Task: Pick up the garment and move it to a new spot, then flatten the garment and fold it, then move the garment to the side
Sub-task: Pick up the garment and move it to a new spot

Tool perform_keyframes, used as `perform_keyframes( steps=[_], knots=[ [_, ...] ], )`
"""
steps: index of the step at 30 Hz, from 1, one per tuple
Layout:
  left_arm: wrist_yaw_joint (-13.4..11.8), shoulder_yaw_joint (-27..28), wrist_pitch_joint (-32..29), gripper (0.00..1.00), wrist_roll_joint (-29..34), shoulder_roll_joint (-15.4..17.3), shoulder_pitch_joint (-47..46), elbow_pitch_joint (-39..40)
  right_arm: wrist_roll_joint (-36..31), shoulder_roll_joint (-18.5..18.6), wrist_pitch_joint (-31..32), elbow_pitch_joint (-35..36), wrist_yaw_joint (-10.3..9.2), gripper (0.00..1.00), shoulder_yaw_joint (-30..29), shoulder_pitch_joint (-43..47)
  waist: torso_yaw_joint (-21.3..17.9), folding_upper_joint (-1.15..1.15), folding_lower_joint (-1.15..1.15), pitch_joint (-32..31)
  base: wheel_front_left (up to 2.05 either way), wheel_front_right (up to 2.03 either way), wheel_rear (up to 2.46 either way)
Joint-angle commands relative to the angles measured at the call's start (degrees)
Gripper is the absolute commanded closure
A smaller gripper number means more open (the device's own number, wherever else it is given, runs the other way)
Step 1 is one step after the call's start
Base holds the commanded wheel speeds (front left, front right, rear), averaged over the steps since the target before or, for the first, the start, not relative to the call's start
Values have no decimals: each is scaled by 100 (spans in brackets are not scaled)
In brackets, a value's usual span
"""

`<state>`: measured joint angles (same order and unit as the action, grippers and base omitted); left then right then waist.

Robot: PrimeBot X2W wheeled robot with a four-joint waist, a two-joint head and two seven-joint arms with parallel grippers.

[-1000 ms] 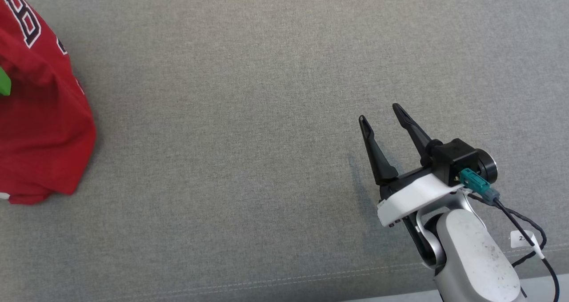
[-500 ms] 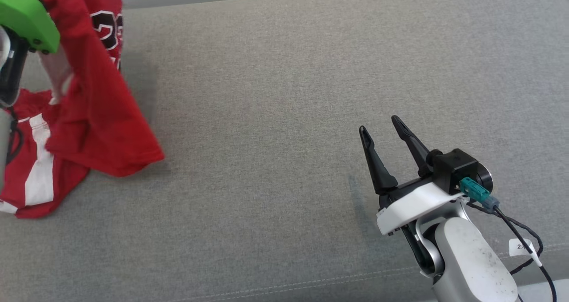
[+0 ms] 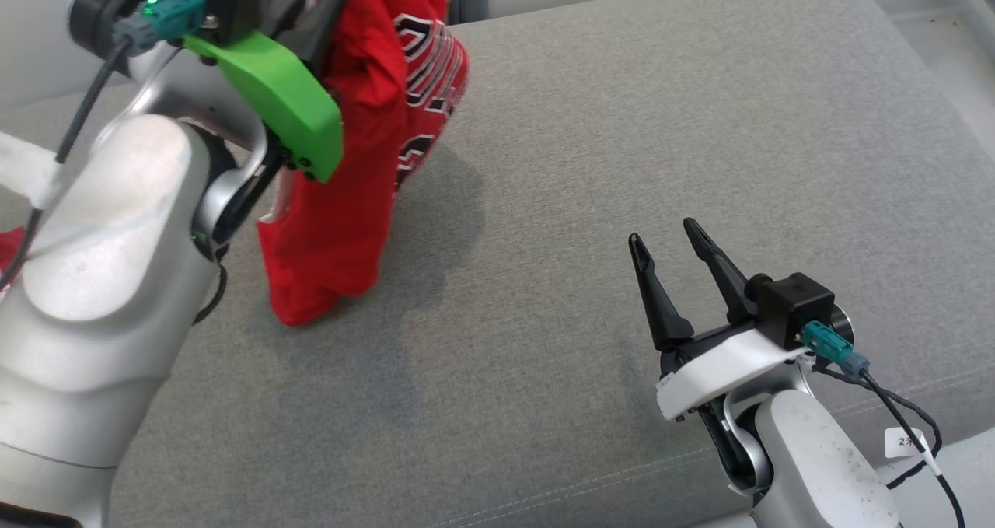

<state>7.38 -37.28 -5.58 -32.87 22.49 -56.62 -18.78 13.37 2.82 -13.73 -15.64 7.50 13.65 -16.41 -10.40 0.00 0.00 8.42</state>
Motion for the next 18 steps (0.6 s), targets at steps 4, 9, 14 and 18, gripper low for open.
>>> perform_keyframes(
  steps=[4,9,14,18],
  knots=[
    [6,-146,-117,100,-216,-360,48,247,60,15,-73,-93,-2,0,28,77,-357,0,0,-196,0,0,0],
    [-38,-172,-46,100,-357,-673,-81,331,74,14,-109,-172,-2,0,53,70,-461,0,0,-267,0,0,0],
    [-150,-137,64,100,-456,-773,160,171,88,14,-120,-189,-1,0,50,82,-476,0,0,-276,0,0,0],
    [-273,-110,380,100,-451,-669,606,-106,84,15,-133,-192,-2,0,17,97,-418,0,0,-247,0,0,0]
  ],
)
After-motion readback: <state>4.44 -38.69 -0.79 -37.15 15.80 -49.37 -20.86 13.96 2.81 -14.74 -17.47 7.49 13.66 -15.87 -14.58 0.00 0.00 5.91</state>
